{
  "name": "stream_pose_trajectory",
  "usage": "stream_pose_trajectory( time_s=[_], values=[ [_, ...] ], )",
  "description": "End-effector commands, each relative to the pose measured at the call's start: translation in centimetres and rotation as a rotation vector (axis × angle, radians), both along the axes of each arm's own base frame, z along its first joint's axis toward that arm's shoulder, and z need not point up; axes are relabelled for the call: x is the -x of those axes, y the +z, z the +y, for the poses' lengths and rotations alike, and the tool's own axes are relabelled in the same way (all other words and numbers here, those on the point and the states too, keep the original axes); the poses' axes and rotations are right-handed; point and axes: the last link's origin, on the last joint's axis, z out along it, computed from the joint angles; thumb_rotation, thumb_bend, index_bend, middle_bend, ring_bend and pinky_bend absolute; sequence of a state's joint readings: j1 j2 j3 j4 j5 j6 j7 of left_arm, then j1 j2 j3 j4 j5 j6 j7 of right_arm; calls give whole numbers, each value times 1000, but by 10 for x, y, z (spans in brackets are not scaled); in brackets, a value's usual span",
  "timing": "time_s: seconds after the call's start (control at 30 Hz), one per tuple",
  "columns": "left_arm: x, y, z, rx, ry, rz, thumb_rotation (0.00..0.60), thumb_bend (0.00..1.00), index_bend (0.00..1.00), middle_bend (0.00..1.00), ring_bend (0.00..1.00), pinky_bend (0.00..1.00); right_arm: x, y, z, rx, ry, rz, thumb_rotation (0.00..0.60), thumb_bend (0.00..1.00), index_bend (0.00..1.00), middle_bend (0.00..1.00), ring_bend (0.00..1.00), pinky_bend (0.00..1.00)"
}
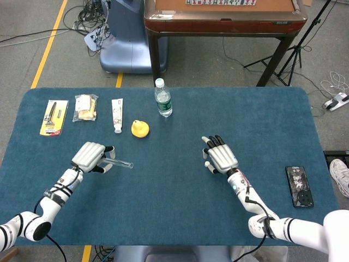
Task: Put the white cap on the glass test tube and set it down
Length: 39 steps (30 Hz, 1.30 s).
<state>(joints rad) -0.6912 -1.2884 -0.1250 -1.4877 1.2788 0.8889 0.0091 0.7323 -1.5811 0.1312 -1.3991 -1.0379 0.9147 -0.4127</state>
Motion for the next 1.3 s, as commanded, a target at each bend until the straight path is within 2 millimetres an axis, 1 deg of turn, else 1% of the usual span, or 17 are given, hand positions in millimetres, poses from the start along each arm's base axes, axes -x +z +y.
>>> stream_pose_trajectory(
  time_s=[0.03, 0.57, 0.9, 1.3],
  values=[
    [1, 0, 0, 1, 1, 4, 600, 291, 584, 1000, 1000, 1000, 1, -3, 0, -4, -5, 9, 600, 327, 447, 43, 0, 0],
    [2, 2, 0, 0, 6, 3, 600, 291, 584, 1000, 1000, 1000, 8, -13, -1, -7, -24, 42, 600, 328, 447, 43, 0, 0],
    [7, 2, 1, 0, 16, 11, 600, 291, 583, 1000, 1000, 1000, 7, -17, -4, -18, -33, 39, 600, 330, 447, 43, 0, 0],
    [6, 0, 3, 6, 12, 22, 600, 291, 581, 1000, 1000, 1000, 5, -17, -6, -23, -34, 30, 600, 341, 447, 60, 0, 0]
  ],
)
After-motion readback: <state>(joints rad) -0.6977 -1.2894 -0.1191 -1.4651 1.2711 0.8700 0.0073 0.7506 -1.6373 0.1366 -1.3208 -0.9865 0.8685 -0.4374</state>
